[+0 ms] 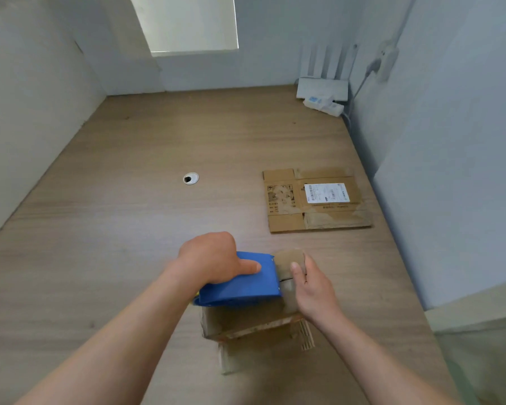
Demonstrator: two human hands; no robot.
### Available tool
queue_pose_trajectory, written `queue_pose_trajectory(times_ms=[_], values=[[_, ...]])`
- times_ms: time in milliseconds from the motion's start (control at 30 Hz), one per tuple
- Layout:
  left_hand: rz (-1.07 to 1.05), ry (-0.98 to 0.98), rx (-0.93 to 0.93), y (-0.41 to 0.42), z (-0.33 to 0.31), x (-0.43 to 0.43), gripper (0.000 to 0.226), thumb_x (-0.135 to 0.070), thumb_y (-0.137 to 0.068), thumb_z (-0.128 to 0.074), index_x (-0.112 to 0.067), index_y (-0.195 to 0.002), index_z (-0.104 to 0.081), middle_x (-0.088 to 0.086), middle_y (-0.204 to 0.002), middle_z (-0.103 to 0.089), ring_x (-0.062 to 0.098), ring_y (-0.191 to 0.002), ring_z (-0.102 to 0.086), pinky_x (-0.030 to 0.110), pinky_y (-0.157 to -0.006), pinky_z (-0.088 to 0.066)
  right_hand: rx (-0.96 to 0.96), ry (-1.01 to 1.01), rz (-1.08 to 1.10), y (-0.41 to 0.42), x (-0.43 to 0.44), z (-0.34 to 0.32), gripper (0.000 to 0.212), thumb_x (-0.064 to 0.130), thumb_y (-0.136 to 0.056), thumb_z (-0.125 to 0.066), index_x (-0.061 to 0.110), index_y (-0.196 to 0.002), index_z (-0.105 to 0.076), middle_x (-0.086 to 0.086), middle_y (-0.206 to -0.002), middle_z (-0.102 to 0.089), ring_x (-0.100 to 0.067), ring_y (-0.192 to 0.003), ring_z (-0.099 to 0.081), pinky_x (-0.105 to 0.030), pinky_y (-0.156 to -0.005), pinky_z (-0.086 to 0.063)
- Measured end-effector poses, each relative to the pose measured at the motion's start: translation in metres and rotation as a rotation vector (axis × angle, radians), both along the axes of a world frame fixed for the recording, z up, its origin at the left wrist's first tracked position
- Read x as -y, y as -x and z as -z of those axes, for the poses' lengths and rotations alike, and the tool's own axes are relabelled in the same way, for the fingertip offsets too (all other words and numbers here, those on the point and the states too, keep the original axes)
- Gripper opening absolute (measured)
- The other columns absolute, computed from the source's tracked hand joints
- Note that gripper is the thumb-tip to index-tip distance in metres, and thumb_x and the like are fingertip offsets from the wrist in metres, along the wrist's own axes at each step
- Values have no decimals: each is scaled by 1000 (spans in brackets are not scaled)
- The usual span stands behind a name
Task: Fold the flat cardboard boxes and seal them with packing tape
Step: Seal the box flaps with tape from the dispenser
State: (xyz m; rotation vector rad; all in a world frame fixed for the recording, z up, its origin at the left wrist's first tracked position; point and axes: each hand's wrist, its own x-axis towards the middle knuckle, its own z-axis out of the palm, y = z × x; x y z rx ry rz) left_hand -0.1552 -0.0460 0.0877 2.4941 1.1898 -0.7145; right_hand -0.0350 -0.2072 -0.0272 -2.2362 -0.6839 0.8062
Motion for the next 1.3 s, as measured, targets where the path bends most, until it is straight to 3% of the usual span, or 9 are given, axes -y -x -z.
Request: queue_pose_trajectory(times_ms=[367,500,667,833,967,1167,1300], values=[[-81,123,177,39,3,-7,62,-80,-77,-56,-18,-75,-59,0,-74,-60,18,-68,-57,32,-60,-39,71,64,-29,-7,0,10,53,47,-104,-36,9,-137,-54,-12,-135,-61,-31,-127,-54,-37,-102,-43],[-105,160,217,51,3,-12,60,-77,-78,-58,-18,-69,-53,1,-69,-56,18,-63,-52,31,-59,-37,89,35,-32,-3,0,2,40,39,-105,-38,11,-122,-61,-7,-118,-67,-31,-115,-59,-30,-84,-40],[-114,164,228,78,6,-22,60,-74,-79,-61,-17,-66,-49,0,-64,-51,18,-59,-48,31,-58,-34,93,34,-45,-1,0,-2,33,39,-106,-38,19,-114,-62,4,-101,-61,-26,-106,-60,-30,-79,-37],[-141,173,213,119,8,-37,58,-73,-79,-61,-18,-67,-49,-2,-63,-50,17,-57,-45,31,-57,-32,97,36,-34,0,0,-2,33,39,-105,-38,16,-107,-62,2,-98,-61,-21,-96,-55,-31,-78,-36],[-157,171,222,146,7,-47,57,-69,-79,-65,-17,-63,-46,-3,-60,-48,17,-55,-43,30,-55,-30,113,30,-21,0,0,-1,37,40,-104,-38,14,-85,-56,1,-84,-61,-22,-82,-56,-36,-68,-35],[-196,182,217,188,8,-63,54,-67,-79,-67,-16,-67,-53,-2,-62,-52,16,-57,-46,29,-56,-32,173,15,-29,-1,-2,1,39,37,-105,-40,13,-76,-52,-2,-76,-59,-19,-73,-53,-33,-60,-34],[-195,161,190,196,16,-61,56,-70,-78,-66,-17,-67,-52,-2,-63,-52,17,-58,-46,30,-57,-32,204,32,-31,-3,-2,5,45,42,-104,-37,8,-80,-55,-6,-78,-61,-24,-76,-56,-37,-63,-37]])
